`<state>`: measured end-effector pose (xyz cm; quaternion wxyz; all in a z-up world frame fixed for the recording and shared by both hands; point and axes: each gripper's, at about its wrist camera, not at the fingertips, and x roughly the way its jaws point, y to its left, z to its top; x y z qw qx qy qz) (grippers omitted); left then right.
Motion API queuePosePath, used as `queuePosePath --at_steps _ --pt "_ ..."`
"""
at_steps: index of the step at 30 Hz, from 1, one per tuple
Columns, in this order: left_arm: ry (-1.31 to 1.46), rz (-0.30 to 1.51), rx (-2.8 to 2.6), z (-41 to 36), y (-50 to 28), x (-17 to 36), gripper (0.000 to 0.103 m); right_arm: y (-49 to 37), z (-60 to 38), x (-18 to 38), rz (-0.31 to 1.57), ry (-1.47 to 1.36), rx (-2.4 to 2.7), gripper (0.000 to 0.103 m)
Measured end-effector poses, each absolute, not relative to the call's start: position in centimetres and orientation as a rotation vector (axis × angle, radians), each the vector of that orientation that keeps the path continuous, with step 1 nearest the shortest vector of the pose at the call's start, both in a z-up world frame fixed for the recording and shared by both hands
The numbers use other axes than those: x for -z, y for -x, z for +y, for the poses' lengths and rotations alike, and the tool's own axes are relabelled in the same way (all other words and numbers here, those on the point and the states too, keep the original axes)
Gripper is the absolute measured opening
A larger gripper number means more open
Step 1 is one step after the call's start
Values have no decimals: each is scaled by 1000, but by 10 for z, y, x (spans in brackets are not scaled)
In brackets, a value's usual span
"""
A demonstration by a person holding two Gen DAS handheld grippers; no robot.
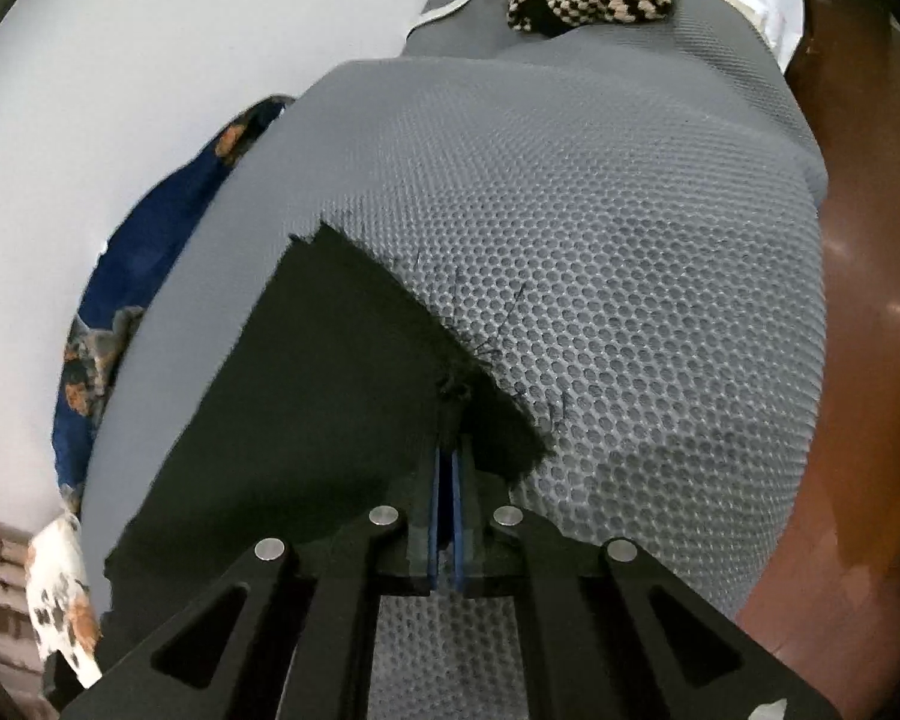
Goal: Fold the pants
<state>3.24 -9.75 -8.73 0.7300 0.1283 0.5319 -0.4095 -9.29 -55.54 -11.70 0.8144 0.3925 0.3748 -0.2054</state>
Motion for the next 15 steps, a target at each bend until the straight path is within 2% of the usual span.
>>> queuePosePath --at_steps 8,11,12,15 --pt "-293 1183 926 -95 -34 91 12 91 -556 123 845 -847 437 3" --pt "-278 1204 915 -93 -37 90 14 93 -562 117 854 -895 424 18" --pt "-277 1204 912 -92 -37 89 16 96 -563 111 848 -885 435 27" --pt "-260 1194 918 -83 -34 79 32 94 -571 86 817 -831 409 27"
